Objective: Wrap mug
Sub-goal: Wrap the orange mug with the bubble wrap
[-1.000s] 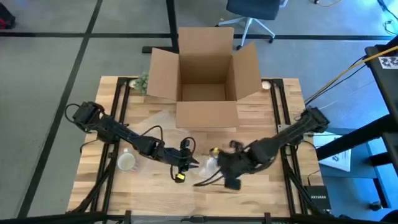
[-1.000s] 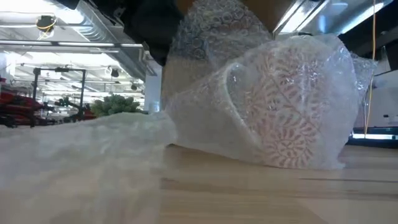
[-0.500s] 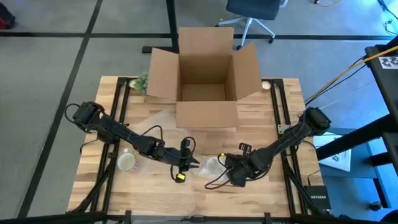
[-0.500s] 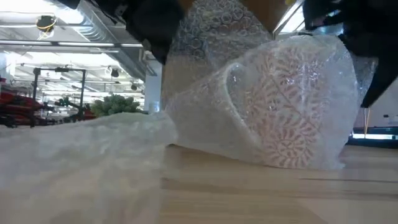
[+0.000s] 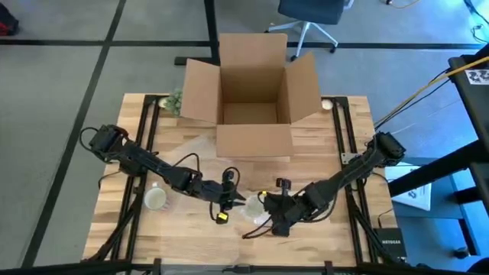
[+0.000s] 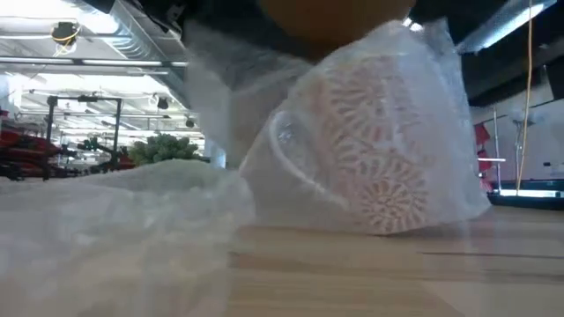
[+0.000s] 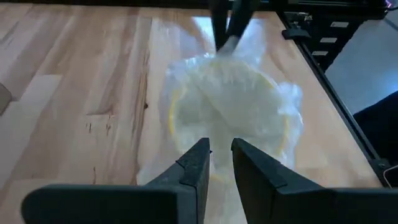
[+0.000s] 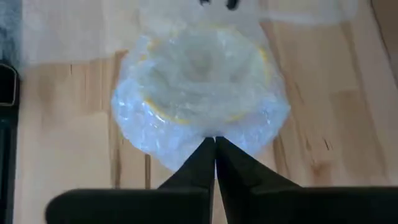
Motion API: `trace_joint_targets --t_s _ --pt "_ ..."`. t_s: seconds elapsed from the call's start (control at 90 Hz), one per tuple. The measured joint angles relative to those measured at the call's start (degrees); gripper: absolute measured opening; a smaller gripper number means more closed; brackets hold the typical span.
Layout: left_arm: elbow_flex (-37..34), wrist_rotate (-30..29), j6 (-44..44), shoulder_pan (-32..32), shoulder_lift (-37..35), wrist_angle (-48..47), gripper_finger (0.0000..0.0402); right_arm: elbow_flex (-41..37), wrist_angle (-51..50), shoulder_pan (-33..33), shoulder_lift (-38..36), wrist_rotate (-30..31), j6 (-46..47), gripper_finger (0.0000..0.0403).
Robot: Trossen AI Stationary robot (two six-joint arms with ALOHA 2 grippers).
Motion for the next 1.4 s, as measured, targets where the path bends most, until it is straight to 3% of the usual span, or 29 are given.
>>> trace_joint_targets --t_s 0.367,0.589,0.856,1.011,1.211,1.4 --pt "0.02 2.01 -0.19 0.35 0.54 1.21 0.0053 0.02 -3.08 -0.20 0.50 -1.04 2.15 0.0000" --pt "0.47 3.06 -0.26 0.31 2.42 3.54 0.0053 0.39 -11.43 -0.14 0.44 -5.02 6.16 0.0000" --pt "3.87 2.97 2.91 -0.11 2.13 2.71 0.0053 9.22 -21.17 -0.18 0.20 -5.22 4.62 0.0000" --pt "4.82 1.96 3.34 -0.54 -0.75 -0.68 0.0053 12.60 -16.80 -0.18 0.28 -0.39 -1.47 0.0000" --pt "4.87 -1.95 2.43 -1.47 -4.05 -5.22 0.0053 8.45 -0.55 -2.53 1.09 -1.51 -7.76 0.0000" --pt "4.90 -2.23 0.46 -1.64 -4.27 -8.97 0.0053 5.00 2.89 -5.35 5.00 -5.45 -8.45 0.0000"
